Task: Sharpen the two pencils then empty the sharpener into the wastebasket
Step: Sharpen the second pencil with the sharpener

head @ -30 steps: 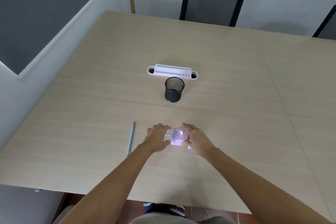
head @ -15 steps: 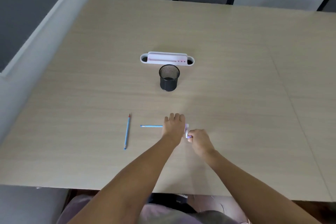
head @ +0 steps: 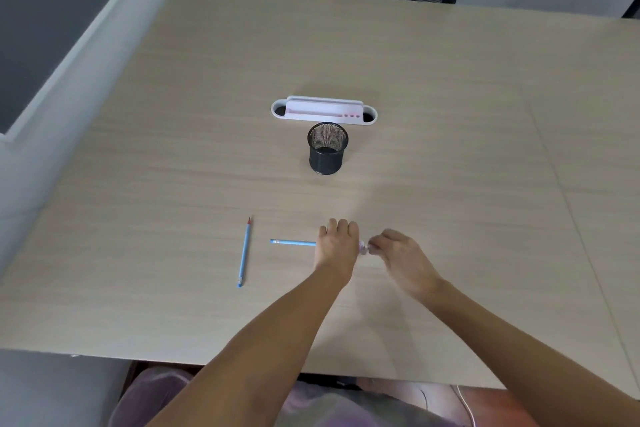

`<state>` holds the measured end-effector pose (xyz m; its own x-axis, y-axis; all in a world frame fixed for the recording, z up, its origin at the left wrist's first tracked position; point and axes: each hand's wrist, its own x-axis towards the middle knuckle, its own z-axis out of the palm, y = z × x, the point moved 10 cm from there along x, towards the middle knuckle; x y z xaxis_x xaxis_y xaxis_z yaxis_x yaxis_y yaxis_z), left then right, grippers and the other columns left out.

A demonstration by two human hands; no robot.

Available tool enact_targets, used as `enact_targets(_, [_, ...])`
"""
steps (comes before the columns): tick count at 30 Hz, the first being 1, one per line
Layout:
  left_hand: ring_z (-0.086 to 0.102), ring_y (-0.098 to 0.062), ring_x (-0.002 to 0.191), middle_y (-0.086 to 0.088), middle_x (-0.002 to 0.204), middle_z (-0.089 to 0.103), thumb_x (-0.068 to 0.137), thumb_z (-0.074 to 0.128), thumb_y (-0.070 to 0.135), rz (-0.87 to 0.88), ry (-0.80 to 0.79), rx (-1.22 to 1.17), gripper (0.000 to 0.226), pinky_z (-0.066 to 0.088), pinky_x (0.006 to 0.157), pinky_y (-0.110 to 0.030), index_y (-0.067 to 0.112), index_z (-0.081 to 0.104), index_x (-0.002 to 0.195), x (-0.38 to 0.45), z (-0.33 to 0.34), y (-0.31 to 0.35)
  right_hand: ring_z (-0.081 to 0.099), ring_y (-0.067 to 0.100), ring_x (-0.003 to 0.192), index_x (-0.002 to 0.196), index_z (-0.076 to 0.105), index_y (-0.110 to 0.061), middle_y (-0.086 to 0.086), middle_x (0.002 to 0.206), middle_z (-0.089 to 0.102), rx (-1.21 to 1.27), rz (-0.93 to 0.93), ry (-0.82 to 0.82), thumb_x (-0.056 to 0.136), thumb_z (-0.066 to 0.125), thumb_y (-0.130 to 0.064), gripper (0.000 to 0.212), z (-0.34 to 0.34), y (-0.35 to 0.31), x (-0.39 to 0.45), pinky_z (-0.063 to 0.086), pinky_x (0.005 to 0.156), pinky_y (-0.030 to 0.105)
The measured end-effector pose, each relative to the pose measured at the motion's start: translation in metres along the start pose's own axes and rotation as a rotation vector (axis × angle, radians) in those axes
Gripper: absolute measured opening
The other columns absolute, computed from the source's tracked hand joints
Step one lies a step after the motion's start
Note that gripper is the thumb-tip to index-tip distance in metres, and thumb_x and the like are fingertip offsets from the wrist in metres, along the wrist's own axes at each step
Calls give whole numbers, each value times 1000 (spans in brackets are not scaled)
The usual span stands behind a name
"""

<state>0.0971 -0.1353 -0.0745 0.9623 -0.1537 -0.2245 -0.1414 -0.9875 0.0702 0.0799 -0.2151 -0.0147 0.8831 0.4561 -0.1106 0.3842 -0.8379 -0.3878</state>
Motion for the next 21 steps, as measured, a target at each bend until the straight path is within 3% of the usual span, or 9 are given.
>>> enact_targets(4, [52,-27,95,-9,103,57,74,70,11,-8,9,-2,41,41,75,-33,9,45,106,0,-1,-2,58,28,65,68,66,-3,14,69,59,18,13,86,82,65,4,16,-15,12,33,52,56,39])
enact_targets(7, [56,-22,85,-3,93,61,69,76,17,-6,-12,9,39,44,68,-30,13,52,99,-3,0,-2,57,27,79,72,68,-4,14,79,60,-60,79,56,87,60,-5,16,3,27,52,50,59,38])
enact_targets(10, [56,-21,84,-2,91,61,67,80,21,-5,-10,38,42,45,69,-28,14,51,98,-2,0,-2,54,28,89,75,68,-5,12,84,61,-159,76,-96,81,59,-6,11,34,27,57,42,61,32])
enact_targets(12, [53,-23,90,-5,98,57,70,79,22,-1,-23,41,47,43,73,-30,12,47,102,-1,3,-2,58,25,75,61,66,-9,9,69,62,-231,20,-163,65,67,-4,7,49,19,46,46,57,28])
enact_targets(15, [51,-24,92,-7,100,56,72,76,16,-9,-20,53,45,42,75,-30,9,44,104,0,0,-1,57,17,51,48,64,-20,-4,50,57,-237,-32,-62,40,78,5,30,49,8,20,46,49,21])
enact_targets(17, [51,-24,92,-8,100,55,70,74,10,-7,-26,61,45,41,75,-30,8,44,104,0,-1,0,58,20,56,57,68,-17,-1,56,60,-106,-1,-17,54,81,6,27,46,6,-2,42,58,20])
enact_targets(19, [50,-23,91,-8,100,55,70,75,12,-17,-26,67,47,41,75,-29,9,43,104,-1,0,-2,57,27,66,69,69,-10,6,67,63,67,36,6,75,72,3,14,43,8,-17,45,65,22])
enact_targets(21, [50,-24,92,-7,101,55,69,76,15,-16,-23,62,49,41,76,-29,9,43,105,-1,1,-2,54,29,73,77,69,-6,10,75,63,143,39,56,85,63,0,11,28,12,-20,40,69,20])
